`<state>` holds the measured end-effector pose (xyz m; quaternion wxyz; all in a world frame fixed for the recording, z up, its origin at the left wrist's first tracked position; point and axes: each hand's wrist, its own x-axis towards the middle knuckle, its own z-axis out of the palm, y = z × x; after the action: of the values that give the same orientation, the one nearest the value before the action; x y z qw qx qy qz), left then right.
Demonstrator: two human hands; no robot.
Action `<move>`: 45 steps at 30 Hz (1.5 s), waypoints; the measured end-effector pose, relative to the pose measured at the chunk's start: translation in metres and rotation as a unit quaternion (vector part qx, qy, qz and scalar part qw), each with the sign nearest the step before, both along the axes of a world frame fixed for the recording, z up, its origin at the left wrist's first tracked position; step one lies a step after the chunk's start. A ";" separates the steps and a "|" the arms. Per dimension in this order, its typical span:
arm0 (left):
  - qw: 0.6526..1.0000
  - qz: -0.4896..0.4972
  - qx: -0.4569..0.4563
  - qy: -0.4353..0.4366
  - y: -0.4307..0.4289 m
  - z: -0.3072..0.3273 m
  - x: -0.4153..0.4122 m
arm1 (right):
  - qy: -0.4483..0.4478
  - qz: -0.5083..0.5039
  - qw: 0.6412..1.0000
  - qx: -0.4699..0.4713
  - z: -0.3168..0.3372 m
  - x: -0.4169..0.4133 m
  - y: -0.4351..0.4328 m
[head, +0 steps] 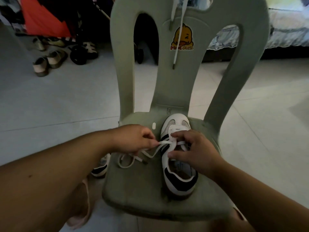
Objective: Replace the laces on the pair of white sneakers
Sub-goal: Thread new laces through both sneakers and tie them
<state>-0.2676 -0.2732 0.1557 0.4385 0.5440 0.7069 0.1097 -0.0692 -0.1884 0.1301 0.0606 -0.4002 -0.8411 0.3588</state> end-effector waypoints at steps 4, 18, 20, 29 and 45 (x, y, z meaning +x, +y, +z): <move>0.997 0.048 0.014 -0.059 0.016 -0.007 0.029 | 0.000 -0.001 1.000 -0.001 0.006 0.008 0.002; 0.994 0.088 0.053 -0.027 0.014 -0.013 0.028 | 0.020 -0.075 0.993 0.084 -0.004 0.017 -0.004; 0.994 0.091 0.026 -0.050 0.014 -0.013 0.028 | 0.028 -0.058 0.996 0.056 0.001 0.017 -0.004; 0.993 0.070 -0.036 -0.084 0.003 -0.013 0.021 | 0.006 0.068 0.989 0.131 0.028 -0.019 -0.001; 0.980 0.169 -0.038 -0.094 -0.013 -0.035 0.035 | -0.276 0.270 0.905 0.178 0.033 -0.057 0.031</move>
<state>-0.2328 -0.2858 0.1204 0.4981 0.3871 0.7481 0.2058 -0.1264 -0.1574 0.1632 -0.2028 -0.2233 -0.9500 0.0810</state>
